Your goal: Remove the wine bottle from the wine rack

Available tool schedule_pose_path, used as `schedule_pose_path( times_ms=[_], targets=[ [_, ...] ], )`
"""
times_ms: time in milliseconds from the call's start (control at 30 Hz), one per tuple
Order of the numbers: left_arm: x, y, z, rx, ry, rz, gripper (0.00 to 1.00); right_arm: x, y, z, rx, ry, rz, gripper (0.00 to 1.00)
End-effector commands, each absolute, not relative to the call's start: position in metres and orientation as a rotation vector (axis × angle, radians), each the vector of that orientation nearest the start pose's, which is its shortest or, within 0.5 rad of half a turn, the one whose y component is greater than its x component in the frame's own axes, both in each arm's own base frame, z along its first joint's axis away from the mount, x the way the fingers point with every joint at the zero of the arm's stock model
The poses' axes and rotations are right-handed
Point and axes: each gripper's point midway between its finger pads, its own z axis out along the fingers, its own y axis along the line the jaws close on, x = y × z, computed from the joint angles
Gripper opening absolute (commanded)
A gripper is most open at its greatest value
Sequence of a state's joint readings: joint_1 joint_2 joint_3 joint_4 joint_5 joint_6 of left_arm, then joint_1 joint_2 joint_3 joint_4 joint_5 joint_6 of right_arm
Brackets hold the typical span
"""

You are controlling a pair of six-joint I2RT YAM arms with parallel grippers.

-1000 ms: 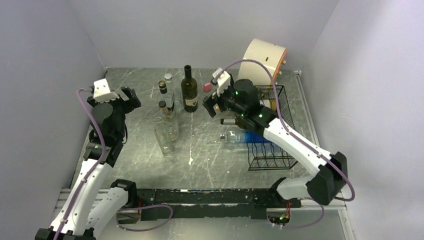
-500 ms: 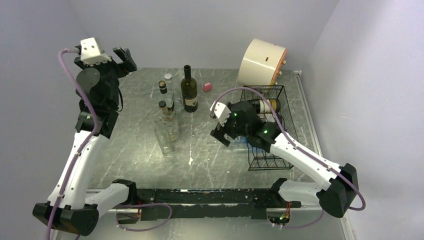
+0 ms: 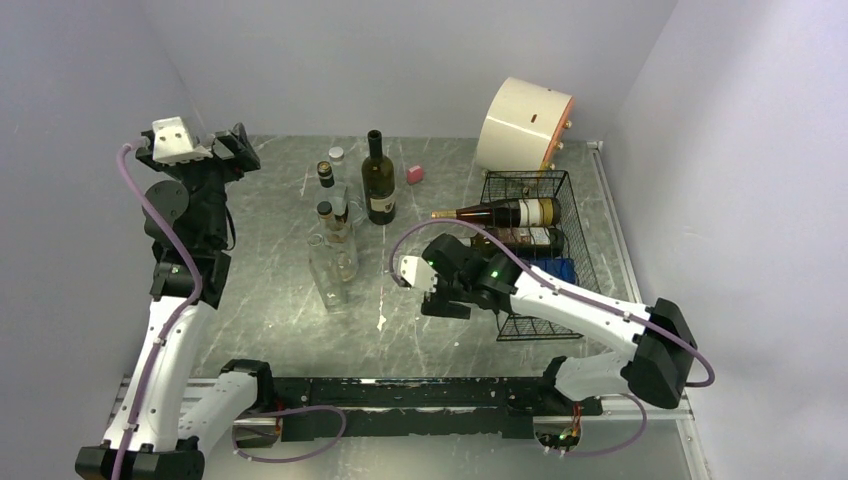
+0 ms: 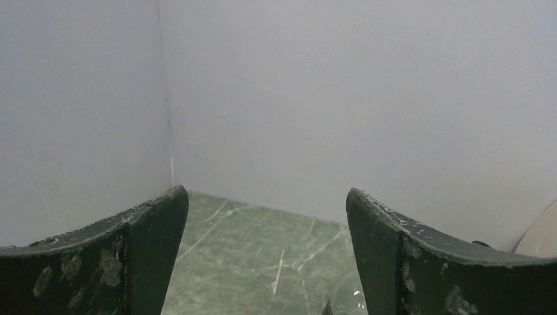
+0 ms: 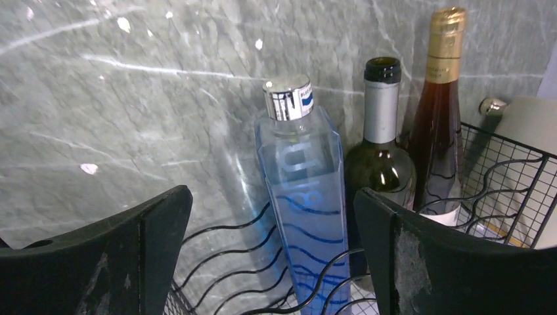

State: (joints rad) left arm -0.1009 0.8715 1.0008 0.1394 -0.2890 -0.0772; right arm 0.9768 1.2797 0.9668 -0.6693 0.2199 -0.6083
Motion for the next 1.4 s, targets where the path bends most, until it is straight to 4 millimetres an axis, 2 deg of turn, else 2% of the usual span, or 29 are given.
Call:
schedule_pose_path(
  times_ms=[0,100,300,500,600,800,1000,1367],
  targets=[
    [0.331,0.005,0.447,-0.161,1.221,0.021,0.93,0.224,0.194,0.123,-1.836,1.861,-0.303,0.99],
    [0.327,0.000,0.449,-0.156,1.209,0.017,0.93,0.227,0.184,0.114,-1.872,1.875,-0.386,1.00],
    [0.330,0.003,0.442,-0.180,1.217,0.042,0.93,0.241,0.187,0.112,-1.859,1.831,-0.405,1.00],
    [0.333,0.002,0.437,-0.184,1.225,0.045,0.93,0.249,0.179,0.084,-1.887,1.881,-0.430,1.00],
    [0.337,0.007,0.432,-0.207,1.240,0.069,0.93,0.254,0.178,0.079,-1.875,1.888,-0.441,1.00],
    [0.342,0.003,0.429,-0.200,1.260,0.046,0.93,0.257,0.171,0.066,-1.874,1.891,-0.464,0.98],
    [0.342,0.004,0.429,-0.212,1.263,0.033,0.93,0.271,0.164,0.070,-1.839,1.805,-0.587,0.94],
    [0.344,0.002,0.427,-0.213,1.268,0.025,0.93,0.271,0.162,0.036,-1.923,1.844,-0.613,0.89]
  ],
)
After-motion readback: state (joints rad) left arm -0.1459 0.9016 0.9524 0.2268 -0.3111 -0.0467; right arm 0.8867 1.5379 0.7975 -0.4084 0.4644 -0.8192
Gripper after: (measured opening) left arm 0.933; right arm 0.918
